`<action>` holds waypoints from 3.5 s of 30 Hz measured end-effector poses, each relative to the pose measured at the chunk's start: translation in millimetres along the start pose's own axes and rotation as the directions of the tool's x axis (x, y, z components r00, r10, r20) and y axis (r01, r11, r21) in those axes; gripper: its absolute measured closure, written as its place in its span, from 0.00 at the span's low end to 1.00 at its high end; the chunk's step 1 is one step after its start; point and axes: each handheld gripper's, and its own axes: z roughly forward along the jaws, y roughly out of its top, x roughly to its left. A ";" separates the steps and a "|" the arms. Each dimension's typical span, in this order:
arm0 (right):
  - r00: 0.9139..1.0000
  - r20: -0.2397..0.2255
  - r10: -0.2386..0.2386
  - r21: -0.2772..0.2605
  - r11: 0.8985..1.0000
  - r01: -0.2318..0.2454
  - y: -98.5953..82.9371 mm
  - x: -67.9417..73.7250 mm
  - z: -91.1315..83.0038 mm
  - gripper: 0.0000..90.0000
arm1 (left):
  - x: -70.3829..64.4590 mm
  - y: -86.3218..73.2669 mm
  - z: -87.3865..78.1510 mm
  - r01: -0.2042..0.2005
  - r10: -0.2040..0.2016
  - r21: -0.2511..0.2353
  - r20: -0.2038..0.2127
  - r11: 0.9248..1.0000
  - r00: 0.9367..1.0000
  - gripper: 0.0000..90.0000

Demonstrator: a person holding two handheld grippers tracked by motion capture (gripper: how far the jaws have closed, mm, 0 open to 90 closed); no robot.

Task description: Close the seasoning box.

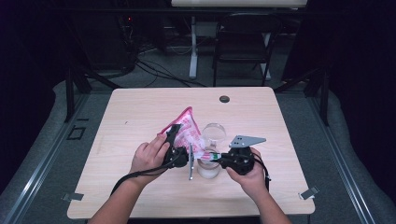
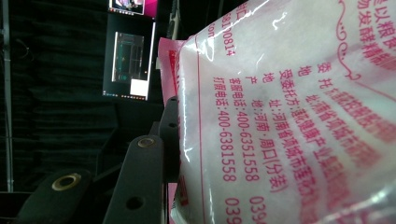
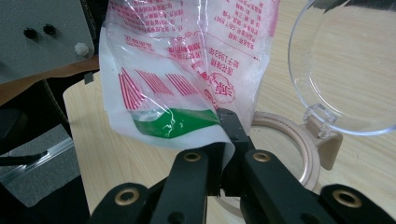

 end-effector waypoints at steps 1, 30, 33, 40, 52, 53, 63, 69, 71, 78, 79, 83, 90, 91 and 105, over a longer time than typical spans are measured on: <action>1.000 0.000 0.000 0.001 1.000 0.000 0.0 -0.1 -0.1 1.00 | 0.1 0.3 0.1 -0.001 0.001 0.001 -0.001 1.000 1.000 0.73; 1.000 0.014 -0.010 0.033 0.999 0.009 -0.8 -1.6 -1.0 1.00 | 3.7 4.7 0.5 0.011 -0.012 -0.010 -0.021 1.000 1.000 0.74; 1.000 0.021 -0.009 0.030 1.000 0.008 -0.6 -2.4 -2.1 1.00 | 2.2 5.1 0.8 0.016 -0.016 -0.009 -0.012 1.000 1.000 0.74; 0.999 0.031 -0.012 0.031 0.999 0.011 -0.7 -3.5 -2.9 1.00 | -1.7 4.5 1.4 0.020 -0.020 -0.012 -0.002 1.000 1.000 0.74; 1.000 0.022 -0.018 0.042 0.999 0.017 -1.8 -1.4 1.1 1.00 | -5.2 -0.7 -0.3 0.019 -0.019 -0.010 -0.001 1.000 1.000 0.74; 1.000 0.025 -0.017 0.042 0.999 0.016 -2.0 -0.9 1.6 1.00 | -5.0 -1.1 -0.2 0.016 -0.016 -0.013 -0.002 1.000 1.000 0.74; 1.000 0.012 -0.017 0.048 0.999 0.016 -3.3 -0.2 5.4 1.00 | -6.6 -4.5 -2.5 0.013 -0.013 -0.010 -0.002 1.000 1.000 0.74; 1.000 0.011 -0.017 0.049 0.999 0.017 -3.5 0.6 6.1 1.00 | -6.2 -5.3 -3.6 0.008 -0.008 -0.008 -0.005 1.000 1.000 0.74; 1.000 0.011 -0.018 0.050 0.999 0.018 -3.5 0.7 6.2 1.00 | -6.1 -5.4 -3.7 0.008 -0.008 -0.009 -0.006 1.000 1.000 0.74; 1.000 0.009 -0.016 0.047 0.999 0.015 -3.9 0.5 6.6 1.00 | -5.2 -5.0 -4.0 0.006 -0.006 -0.010 -0.008 1.000 1.000 0.74; 1.000 0.009 -0.015 0.047 0.999 0.015 -3.9 0.4 6.7 1.00 | -5.2 -4.9 -4.0 0.005 -0.005 -0.010 -0.008 1.000 1.000 0.74; 1.000 0.010 -0.016 0.045 0.999 0.015 -3.9 0.6 6.6 1.00 | -5.1 -4.9 -4.2 0.007 -0.007 -0.011 -0.009 1.000 1.000 0.74; 1.000 0.011 -0.017 0.046 0.999 0.017 -3.8 0.2 6.3 1.00 | -4.7 -4.6 -4.1 0.005 -0.006 -0.010 -0.010 1.000 1.000 0.74; 1.000 0.013 -0.016 0.044 0.999 0.015 -3.8 0.3 6.3 1.00 | -5.1 -4.6 -4.0 0.011 -0.011 -0.007 -0.005 1.000 1.000 0.74; 1.000 0.016 -0.018 0.046 0.999 0.017 -3.7 0.1 6.0 1.00 | -4.7 -4.3 -3.7 0.007 -0.007 -0.010 -0.008 1.000 1.000 0.74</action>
